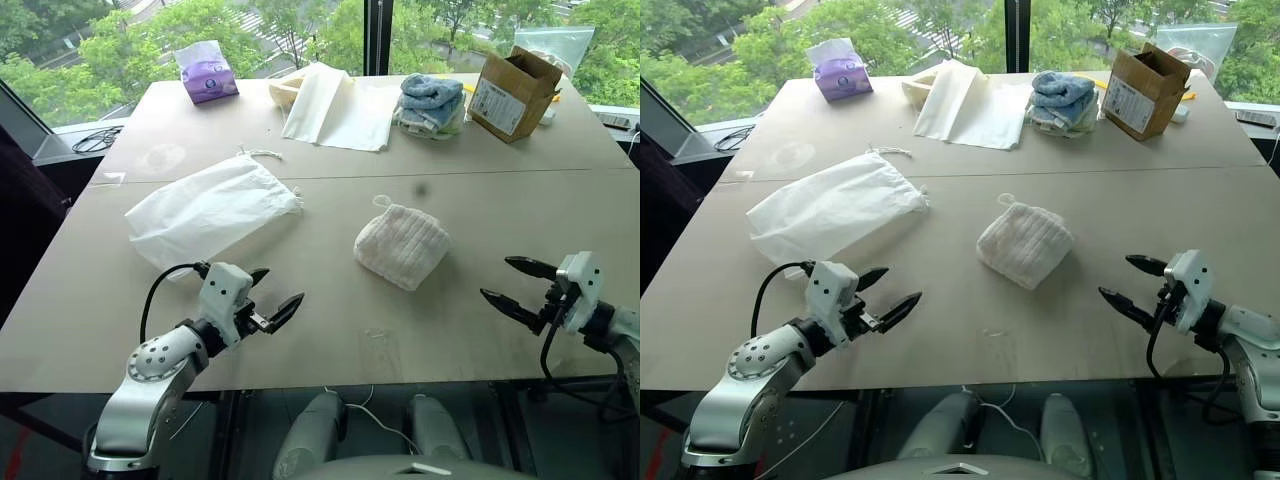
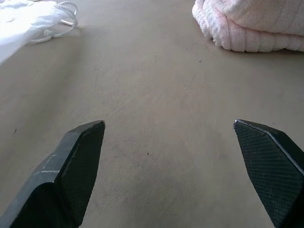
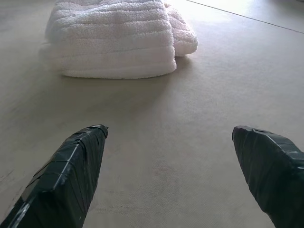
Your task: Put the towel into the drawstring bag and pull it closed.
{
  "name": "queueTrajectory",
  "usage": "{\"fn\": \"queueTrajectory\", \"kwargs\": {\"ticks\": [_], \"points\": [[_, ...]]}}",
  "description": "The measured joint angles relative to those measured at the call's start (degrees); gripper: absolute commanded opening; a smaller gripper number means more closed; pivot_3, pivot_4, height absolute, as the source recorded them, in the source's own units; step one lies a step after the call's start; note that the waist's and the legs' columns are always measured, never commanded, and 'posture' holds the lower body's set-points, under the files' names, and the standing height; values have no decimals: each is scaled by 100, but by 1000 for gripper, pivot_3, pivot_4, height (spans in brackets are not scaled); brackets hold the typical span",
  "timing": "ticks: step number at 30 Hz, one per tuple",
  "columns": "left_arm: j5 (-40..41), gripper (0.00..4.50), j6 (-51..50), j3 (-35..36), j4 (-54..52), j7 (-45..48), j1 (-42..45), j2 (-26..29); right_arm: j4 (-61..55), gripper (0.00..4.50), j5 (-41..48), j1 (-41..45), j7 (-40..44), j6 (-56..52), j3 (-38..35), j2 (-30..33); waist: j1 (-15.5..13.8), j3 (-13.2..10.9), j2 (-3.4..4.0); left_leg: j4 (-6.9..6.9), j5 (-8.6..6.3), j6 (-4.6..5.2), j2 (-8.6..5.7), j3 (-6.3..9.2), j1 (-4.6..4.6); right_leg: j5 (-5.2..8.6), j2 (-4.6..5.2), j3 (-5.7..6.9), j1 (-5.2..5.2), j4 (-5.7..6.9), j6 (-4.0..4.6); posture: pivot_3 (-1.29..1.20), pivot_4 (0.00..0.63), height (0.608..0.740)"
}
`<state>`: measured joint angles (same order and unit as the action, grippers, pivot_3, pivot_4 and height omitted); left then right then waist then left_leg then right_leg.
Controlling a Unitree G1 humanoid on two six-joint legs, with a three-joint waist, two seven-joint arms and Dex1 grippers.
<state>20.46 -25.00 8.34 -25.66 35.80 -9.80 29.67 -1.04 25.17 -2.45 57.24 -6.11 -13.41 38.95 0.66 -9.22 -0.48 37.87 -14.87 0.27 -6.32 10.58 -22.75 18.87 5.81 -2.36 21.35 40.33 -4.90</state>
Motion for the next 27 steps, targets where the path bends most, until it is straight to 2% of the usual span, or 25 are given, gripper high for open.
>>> {"fn": "queueTrajectory", "kwargs": {"ticks": [6,13,21,27], "points": [[146,4480,-196,9,-1,-205,215,-227,-54,4500,72,120,-5,-87,4,-11,0,0,0,-29,8,-14,3,1,0,-1,0,3,-2,-32,-1,0,150,740],[227,4480,-874,-8,-44,-1228,1386,-823,-901,4500,664,849,-46,-923,39,73,0,-1,-3,-38,9,-15,6,-1,-2,-2,-3,6,-2,-39,-2,0,150,740],[-425,4480,-1614,-207,286,-2965,2809,-1656,-1898,4500,1301,1770,-440,-1880,324,45,-4,-6,-22,-37,7,-12,7,-2,-14,-2,-20,10,1,-49,-3,0,150,740],[-1258,4480,-1808,-272,1339,-4087,4049,-1995,-2181,4500,1569,2436,-721,-2238,436,-60,-9,-3,-44,-34,7,-12,6,-4,-15,-3,-21,10,3,-48,-4,0,150,740]]}}
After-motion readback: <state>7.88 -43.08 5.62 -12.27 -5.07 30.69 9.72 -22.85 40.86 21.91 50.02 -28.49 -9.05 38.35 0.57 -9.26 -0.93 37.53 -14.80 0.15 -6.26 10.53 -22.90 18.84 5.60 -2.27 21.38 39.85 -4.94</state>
